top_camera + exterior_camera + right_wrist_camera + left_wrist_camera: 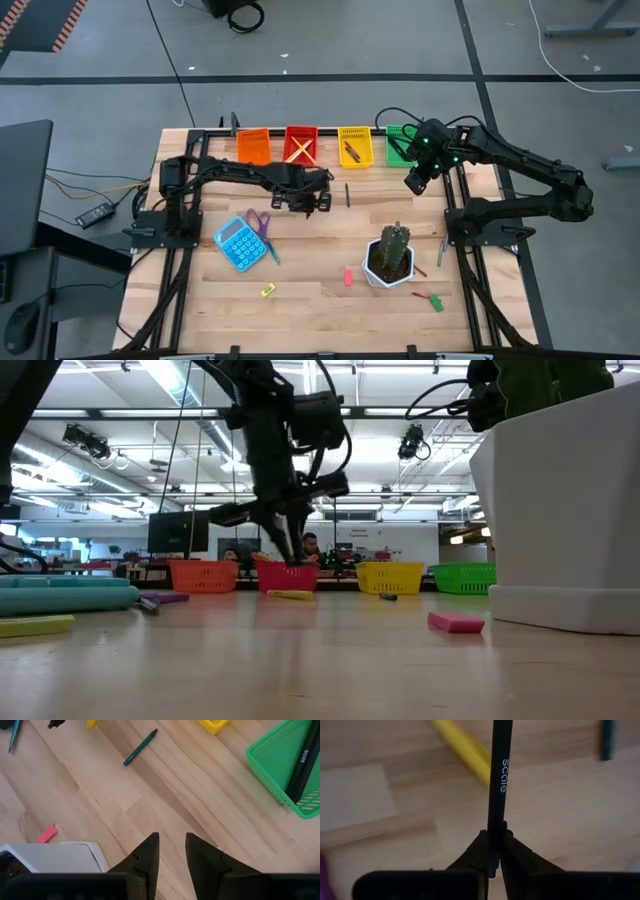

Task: Sort crayons/erasers/pens/pencils in bins
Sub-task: Put the black pen into the green bin

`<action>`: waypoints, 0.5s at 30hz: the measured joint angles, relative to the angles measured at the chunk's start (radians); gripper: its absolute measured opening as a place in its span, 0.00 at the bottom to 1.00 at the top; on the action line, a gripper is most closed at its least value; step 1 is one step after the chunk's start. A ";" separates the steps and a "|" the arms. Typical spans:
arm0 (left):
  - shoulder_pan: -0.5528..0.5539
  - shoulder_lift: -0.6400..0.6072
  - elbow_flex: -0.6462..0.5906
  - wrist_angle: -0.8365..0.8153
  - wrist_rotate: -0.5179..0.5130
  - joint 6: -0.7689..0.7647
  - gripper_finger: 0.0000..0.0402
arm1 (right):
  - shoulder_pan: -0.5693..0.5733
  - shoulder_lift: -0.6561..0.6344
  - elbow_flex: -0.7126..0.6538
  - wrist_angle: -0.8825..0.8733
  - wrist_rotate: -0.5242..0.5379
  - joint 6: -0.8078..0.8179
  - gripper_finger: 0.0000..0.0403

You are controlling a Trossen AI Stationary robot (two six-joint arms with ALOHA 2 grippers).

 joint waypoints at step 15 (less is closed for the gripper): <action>0.085 -0.003 0.335 0.001 -0.012 0.174 0.03 | -0.001 -0.022 0.000 0.125 -0.223 0.090 0.25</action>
